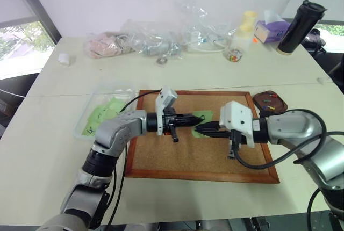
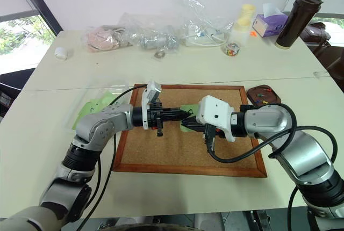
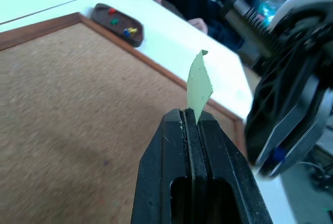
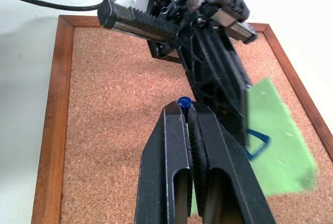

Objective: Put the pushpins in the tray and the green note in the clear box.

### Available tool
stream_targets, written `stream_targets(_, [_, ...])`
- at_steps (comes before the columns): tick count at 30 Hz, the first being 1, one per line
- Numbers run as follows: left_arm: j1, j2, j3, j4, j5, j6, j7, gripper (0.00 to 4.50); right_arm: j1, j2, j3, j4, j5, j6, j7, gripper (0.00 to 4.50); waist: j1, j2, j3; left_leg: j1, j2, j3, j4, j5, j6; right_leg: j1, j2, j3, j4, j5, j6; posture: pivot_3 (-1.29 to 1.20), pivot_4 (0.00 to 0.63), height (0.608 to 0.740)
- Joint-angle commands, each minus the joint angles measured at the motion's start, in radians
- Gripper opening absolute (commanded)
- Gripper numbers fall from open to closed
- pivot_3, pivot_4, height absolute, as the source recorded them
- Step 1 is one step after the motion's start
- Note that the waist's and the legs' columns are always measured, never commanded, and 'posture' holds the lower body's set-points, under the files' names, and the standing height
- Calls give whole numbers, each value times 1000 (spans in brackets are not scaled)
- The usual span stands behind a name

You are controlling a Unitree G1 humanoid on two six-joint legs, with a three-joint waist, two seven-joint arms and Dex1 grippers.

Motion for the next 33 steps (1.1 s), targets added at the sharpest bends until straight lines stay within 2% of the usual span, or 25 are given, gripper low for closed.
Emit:
stream_targets(1, [7,24,-11,-14,32,-56,-26,37,-17,1,-102,-22,46,41,-41,0,1,0,0,0,0,0,0,0,0,0,0,0,0,0,0,0,150,740])
stream_targets(5, [22,38,-13,-10,44,-79,-37,37,-19,38,-222,36,114,101,-106,0,2,0,0,0,0,0,0,0,0,0,0,0,0,0,0,0,150,740])
stream_targets(8, [63,57,-20,-45,47,-88,-44,37,-5,124,-412,289,119,102,-235,0,0,-1,0,0,0,0,0,0,0,1,0,0,0,0,0,0,150,740])
stream_targets(11, [99,69,-39,-67,64,-104,-46,37,-1,147,-473,454,77,64,-302,0,5,-1,0,0,-1,0,0,0,0,1,-1,1,0,0,0,0,150,740])
stream_targets(16, [136,74,-57,-86,86,-124,-38,37,-18,148,-472,679,-11,-15,-372,0,-4,0,-1,0,0,1,-1,0,0,-1,0,1,0,0,0,0,150,740])
stream_targets(23, [164,81,-59,-116,99,-128,-18,37,-70,154,-445,955,-90,-138,-391,0,-4,0,-1,0,0,2,-1,0,0,-1,0,1,0,0,0,0,150,740])
stream_targets(27, [176,84,-60,-136,102,-125,-9,37,-78,149,-435,1018,-105,-180,-374,0,-1,0,-1,0,0,2,-1,0,0,-1,0,1,1,0,0,0,150,740])
stream_targets(30, [183,87,-58,-147,103,-123,-3,0,-88,146,-428,1075,-118,-217,-369,968,-3,0,-1,0,0,2,-1,0,0,-1,0,1,0,0,0,0,150,740])
stream_targets(33, [188,90,-57,-156,103,-121,1,0,-88,145,-430,1099,-122,-234,-369,2493,-2,0,-1,0,0,2,-1,0,0,-1,0,1,1,0,0,0,150,740])
